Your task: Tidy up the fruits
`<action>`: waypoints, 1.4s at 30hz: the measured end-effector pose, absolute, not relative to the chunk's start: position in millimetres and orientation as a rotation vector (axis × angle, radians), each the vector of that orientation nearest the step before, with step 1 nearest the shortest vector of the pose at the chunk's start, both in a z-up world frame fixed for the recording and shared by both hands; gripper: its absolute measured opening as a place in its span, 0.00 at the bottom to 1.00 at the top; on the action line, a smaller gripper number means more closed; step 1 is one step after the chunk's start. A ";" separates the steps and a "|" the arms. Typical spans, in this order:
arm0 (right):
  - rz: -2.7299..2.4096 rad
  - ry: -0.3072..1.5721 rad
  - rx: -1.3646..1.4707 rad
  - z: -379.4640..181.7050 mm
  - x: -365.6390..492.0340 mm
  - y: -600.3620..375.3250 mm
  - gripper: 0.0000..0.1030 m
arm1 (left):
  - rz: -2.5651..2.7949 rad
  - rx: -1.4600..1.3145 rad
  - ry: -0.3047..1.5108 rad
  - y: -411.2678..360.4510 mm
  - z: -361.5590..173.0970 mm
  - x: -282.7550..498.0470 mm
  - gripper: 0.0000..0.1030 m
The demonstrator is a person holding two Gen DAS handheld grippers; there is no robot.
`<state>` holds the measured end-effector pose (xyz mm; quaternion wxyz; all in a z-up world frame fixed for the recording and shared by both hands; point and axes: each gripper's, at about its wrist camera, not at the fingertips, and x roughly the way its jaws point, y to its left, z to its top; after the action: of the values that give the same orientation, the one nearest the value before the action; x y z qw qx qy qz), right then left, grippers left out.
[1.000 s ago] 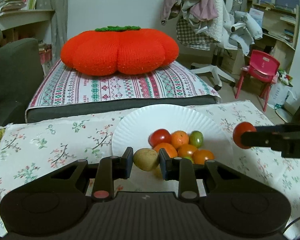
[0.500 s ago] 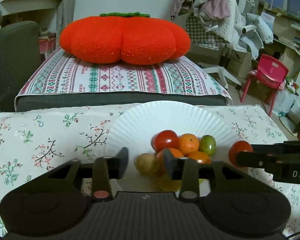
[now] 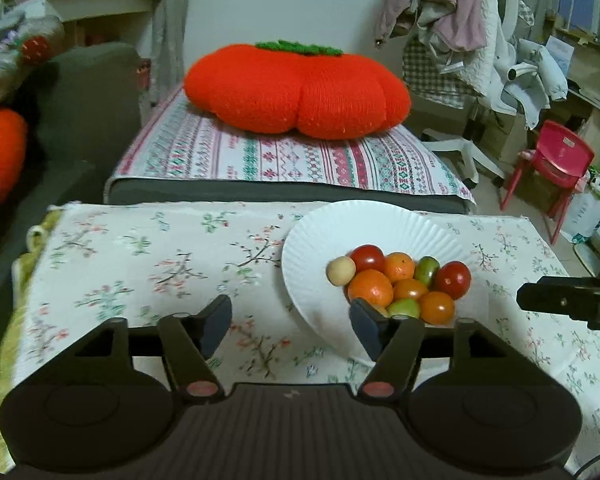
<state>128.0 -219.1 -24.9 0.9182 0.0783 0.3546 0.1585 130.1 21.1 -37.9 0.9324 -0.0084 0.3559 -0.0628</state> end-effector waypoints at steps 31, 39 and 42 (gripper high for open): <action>0.217 0.681 0.107 24.3 4.4 -195.2 1.00 | 0.040 0.106 0.651 -15.4 25.6 -0.9 0.89; 0.201 0.703 0.100 18.9 4.1 -194.1 1.00 | 0.053 0.076 0.660 -10.1 20.3 -3.7 0.89; 0.205 0.703 0.083 17.6 2.7 -189.4 1.00 | 0.058 0.070 0.664 -8.6 19.0 -5.3 0.89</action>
<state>2.7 -189.4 17.6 0.9328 0.0407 0.3437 0.1000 -5.3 -8.6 19.0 0.9444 0.0345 0.3257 0.0285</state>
